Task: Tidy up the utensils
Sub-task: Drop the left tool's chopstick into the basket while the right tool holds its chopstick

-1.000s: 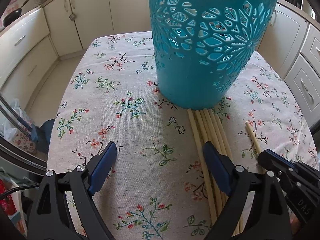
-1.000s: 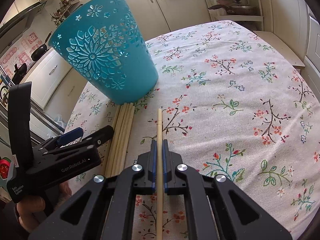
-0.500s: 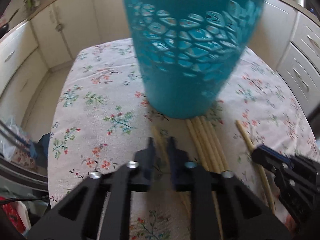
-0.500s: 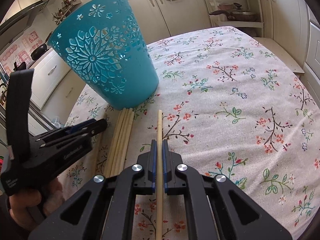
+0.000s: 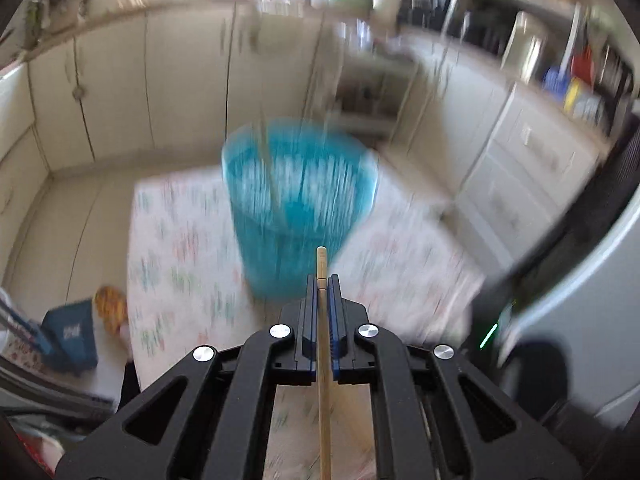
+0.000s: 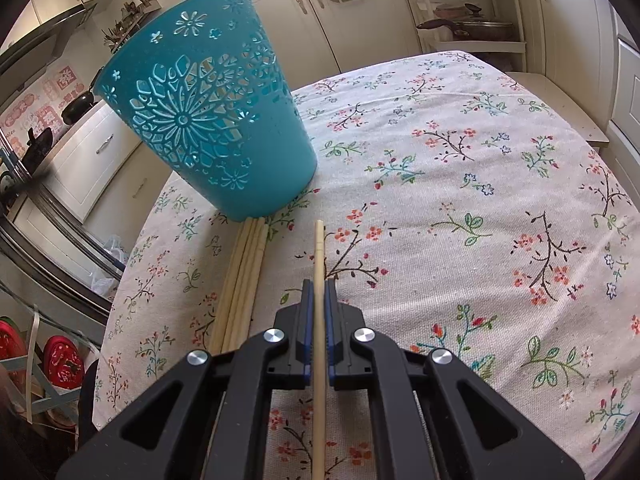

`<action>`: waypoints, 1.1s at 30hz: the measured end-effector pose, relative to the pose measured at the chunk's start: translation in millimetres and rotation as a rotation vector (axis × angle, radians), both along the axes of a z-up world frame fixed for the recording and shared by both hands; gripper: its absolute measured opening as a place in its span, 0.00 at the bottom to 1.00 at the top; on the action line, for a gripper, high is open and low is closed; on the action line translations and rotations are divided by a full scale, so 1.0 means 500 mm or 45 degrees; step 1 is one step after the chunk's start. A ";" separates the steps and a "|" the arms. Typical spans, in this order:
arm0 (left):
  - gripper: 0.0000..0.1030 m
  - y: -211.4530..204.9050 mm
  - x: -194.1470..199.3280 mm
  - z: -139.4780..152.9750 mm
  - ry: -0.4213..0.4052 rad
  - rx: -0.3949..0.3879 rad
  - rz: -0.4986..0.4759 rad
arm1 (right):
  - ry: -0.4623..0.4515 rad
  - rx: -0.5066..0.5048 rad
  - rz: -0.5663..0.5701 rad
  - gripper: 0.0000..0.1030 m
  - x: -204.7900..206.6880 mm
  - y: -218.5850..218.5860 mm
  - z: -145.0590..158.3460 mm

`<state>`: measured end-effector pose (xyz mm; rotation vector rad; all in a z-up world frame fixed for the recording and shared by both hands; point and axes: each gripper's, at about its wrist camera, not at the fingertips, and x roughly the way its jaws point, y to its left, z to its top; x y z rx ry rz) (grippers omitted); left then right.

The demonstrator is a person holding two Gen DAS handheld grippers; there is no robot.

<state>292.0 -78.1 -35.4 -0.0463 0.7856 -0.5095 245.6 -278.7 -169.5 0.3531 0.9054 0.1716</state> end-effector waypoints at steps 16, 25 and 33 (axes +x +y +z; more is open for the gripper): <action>0.05 -0.059 0.236 0.134 -0.482 -0.186 0.514 | 0.002 0.062 0.001 0.06 0.000 -0.019 -0.004; 0.05 -0.104 0.258 0.030 -0.432 -0.003 0.491 | 0.005 0.089 0.003 0.06 0.005 -0.024 -0.004; 0.42 -0.056 0.149 -0.006 -0.431 0.105 0.467 | 0.005 0.070 0.008 0.06 0.005 -0.021 -0.003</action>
